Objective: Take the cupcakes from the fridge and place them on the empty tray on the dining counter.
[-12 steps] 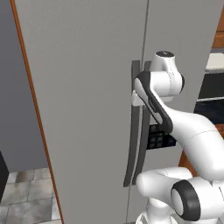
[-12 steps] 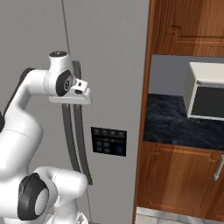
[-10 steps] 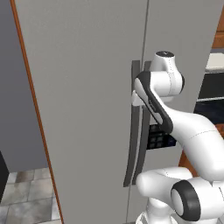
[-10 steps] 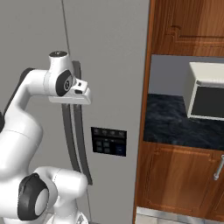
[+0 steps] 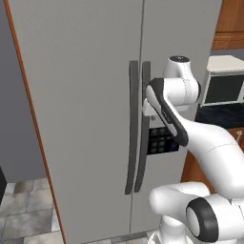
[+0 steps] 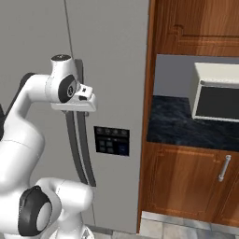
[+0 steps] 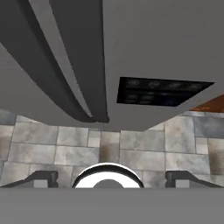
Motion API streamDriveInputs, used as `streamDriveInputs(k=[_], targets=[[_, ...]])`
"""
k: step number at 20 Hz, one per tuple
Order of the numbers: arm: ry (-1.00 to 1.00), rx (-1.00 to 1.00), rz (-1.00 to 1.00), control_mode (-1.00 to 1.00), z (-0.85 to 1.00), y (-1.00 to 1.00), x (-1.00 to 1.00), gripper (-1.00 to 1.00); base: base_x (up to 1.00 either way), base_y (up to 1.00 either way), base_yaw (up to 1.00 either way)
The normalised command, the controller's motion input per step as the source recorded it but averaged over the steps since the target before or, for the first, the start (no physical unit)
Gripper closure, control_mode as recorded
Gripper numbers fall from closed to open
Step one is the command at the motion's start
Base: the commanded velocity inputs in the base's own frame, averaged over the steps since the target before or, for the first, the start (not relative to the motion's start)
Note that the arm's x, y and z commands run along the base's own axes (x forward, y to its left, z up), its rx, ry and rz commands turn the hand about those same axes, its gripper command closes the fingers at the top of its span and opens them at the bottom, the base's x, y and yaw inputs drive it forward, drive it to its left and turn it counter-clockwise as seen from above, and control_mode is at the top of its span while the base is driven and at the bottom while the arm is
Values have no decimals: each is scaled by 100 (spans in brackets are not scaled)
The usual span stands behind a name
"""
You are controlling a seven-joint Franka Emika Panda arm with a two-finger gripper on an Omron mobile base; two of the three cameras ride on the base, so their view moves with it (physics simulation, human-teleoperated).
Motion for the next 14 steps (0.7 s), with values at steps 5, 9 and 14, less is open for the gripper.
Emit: streamDriveInputs(k=[5, 9, 14], targets=[[0, 0, 0, 100, 0, 0, 0, -100, -13, -57, 0], [0, 0, 0, 100, 0, 0, 0, -100, -5, -53, 0], [0, 0, 0, 100, 0, 0, 0, -100, 0, -32, 0]])
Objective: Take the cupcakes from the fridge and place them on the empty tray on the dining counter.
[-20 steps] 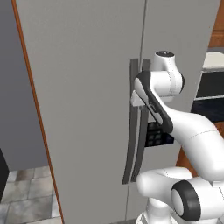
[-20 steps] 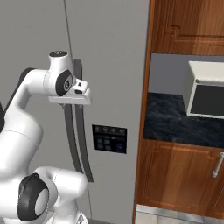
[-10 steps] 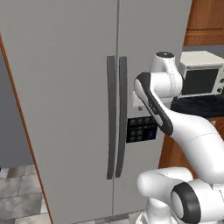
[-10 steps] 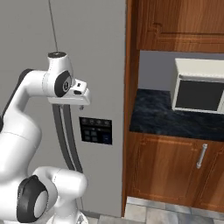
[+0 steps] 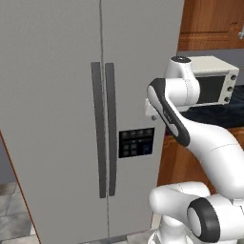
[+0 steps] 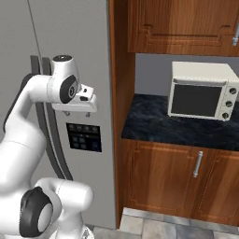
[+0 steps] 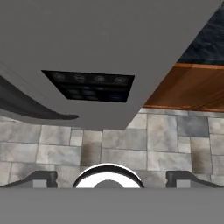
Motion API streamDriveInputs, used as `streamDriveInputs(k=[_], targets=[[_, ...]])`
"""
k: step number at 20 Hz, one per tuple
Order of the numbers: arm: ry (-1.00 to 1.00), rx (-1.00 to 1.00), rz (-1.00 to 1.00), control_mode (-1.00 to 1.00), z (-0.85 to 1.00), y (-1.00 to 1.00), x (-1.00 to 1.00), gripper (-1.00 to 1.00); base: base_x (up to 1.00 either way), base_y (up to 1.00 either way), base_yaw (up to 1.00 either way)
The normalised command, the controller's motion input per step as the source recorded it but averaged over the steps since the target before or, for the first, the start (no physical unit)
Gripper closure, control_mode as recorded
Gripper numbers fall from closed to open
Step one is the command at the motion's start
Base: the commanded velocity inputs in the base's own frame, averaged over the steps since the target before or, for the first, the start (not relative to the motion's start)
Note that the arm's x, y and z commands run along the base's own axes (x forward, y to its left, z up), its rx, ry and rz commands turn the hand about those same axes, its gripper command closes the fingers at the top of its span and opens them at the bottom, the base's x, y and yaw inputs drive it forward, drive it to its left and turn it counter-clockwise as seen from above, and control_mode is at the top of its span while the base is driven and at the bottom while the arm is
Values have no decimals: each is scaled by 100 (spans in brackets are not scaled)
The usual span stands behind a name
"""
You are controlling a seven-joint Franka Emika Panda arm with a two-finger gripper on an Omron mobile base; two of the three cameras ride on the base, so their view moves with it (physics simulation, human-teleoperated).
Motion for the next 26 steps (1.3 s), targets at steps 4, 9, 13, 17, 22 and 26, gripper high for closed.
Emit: streamDriveInputs(k=[4, 9, 13, 17, 22, 26], targets=[[0, 0, 0, -100, 1, 3, -6, -100, 0, -2, 0], [-1, -1, 0, -100, 11, 72, -35, -100, 0, 0, 0], [-7, -7, 0, -100, 1, 100, -41, -100, 0, 0, 0], [-10, -11, 0, -100, 0, 100, -29, -100, 0, 0, 0], [-14, -10, -2, -100, -1, 94, -5, -100, 0, 0, 0], [-17, -7, -6, -100, -10, 67, 0, -100, 0, 0, 0]])
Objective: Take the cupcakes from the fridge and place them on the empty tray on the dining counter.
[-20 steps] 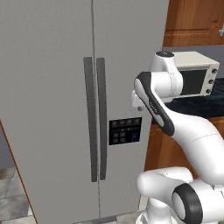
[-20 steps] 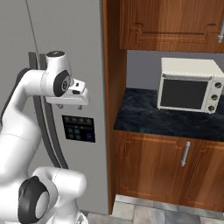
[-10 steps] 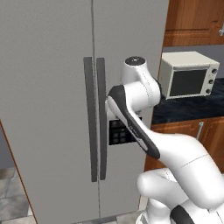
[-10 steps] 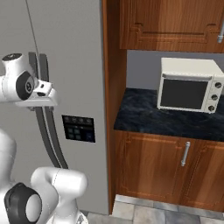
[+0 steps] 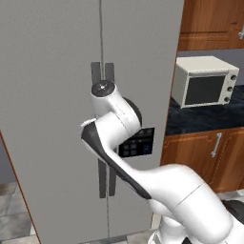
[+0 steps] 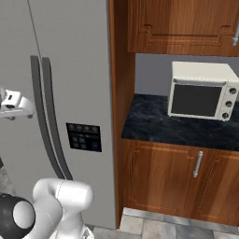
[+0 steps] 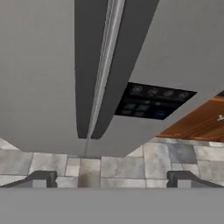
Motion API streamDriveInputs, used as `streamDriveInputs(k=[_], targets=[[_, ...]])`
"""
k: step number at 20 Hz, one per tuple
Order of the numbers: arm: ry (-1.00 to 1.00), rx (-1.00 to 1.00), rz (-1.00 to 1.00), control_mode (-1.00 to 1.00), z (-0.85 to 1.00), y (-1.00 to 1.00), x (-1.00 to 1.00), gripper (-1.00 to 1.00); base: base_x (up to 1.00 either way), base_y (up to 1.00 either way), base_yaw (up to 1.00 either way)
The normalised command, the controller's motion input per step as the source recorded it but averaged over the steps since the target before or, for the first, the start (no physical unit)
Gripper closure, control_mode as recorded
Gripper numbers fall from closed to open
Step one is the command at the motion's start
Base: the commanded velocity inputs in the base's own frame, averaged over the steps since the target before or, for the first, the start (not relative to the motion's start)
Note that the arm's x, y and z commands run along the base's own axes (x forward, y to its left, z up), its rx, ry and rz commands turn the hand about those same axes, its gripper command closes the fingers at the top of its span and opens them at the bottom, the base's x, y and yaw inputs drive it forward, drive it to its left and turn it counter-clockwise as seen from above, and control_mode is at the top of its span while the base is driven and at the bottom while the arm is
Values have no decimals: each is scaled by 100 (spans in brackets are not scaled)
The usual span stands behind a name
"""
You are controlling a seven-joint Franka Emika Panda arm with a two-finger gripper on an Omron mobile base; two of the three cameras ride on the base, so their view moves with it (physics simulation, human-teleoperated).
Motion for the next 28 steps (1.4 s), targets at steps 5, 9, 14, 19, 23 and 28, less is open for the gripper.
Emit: streamDriveInputs(k=[5, 9, 14, 19, 23, 28], targets=[[-17, -6, -13, -100, -10, 43, 11, -100, 0, 0, 0], [-19, -10, -19, -100, -13, 10, 32, -100, 0, 0, 0], [-14, -10, -20, -100, -17, 0, 44, -100, 0, 0, 0], [-7, -6, -17, -100, -16, 0, 41, -100, 0, 0, 0], [-2, -3, -14, -100, -3, 0, 37, -100, 0, 0, 0], [0, 0, -7, -100, 0, -2, 31, -100, 0, 0, 0]])
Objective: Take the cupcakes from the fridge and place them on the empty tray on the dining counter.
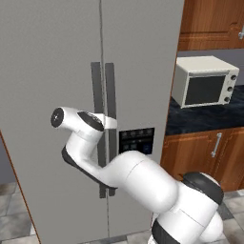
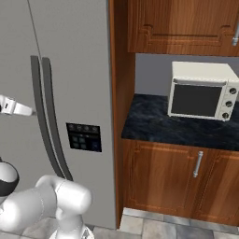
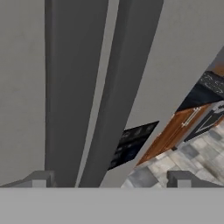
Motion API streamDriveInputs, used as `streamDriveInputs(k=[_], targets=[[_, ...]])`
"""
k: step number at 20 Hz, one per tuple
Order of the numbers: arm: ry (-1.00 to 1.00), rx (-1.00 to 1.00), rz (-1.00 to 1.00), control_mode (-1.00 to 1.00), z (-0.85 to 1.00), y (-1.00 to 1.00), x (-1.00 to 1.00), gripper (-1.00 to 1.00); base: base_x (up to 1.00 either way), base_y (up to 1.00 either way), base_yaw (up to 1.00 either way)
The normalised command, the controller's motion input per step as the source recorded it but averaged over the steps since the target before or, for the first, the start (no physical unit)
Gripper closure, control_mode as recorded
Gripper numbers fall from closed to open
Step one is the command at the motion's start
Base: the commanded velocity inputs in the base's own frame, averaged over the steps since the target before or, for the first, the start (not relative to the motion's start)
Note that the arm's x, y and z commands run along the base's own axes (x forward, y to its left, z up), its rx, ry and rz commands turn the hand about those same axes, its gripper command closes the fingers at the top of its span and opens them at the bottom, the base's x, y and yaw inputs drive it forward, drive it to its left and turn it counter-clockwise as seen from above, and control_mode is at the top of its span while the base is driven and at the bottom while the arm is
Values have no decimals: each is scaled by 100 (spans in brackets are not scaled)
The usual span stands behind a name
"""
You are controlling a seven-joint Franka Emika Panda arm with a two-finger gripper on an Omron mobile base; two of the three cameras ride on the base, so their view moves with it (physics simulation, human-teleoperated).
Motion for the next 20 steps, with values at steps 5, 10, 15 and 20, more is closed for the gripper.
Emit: streamDriveInputs(k=[5, 10, 15, 20], targets=[[0, 0, -3, -100, -6, 0, 27, -100, 0, 0, 0], [-11, -1, 0, -100, -13, 0, 10, -100, 0, 0, 0], [-15, 0, 0, -100, -13, -1, 6, -100, 0, 0, 0], [-15, 0, 0, -100, -9, -16, 3, -100, 0, 0, 0]])
